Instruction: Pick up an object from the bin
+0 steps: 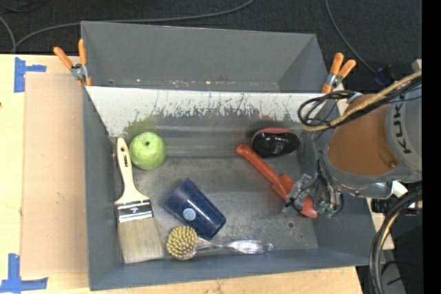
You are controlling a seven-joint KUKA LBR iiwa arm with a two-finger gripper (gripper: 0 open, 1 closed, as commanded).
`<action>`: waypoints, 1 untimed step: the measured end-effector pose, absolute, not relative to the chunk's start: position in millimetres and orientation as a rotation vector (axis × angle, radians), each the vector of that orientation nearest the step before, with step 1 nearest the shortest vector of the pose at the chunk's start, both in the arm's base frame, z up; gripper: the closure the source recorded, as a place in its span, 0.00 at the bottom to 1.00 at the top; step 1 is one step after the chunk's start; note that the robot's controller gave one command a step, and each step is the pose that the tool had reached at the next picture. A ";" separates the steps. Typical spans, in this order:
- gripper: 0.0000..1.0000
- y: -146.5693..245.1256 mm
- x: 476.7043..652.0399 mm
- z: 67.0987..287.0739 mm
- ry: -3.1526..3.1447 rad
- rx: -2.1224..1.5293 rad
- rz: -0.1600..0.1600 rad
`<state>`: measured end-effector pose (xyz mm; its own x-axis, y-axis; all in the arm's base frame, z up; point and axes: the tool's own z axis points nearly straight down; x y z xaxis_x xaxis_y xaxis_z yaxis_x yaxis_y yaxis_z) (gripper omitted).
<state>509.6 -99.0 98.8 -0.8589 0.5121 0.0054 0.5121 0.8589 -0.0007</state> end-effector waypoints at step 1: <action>1.00 -99.1 509.9 102.8 -3.025 -0.831 -0.002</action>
Offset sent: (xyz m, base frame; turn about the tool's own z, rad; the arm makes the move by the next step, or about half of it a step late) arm 0.0002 -0.0002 0.0709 -0.0011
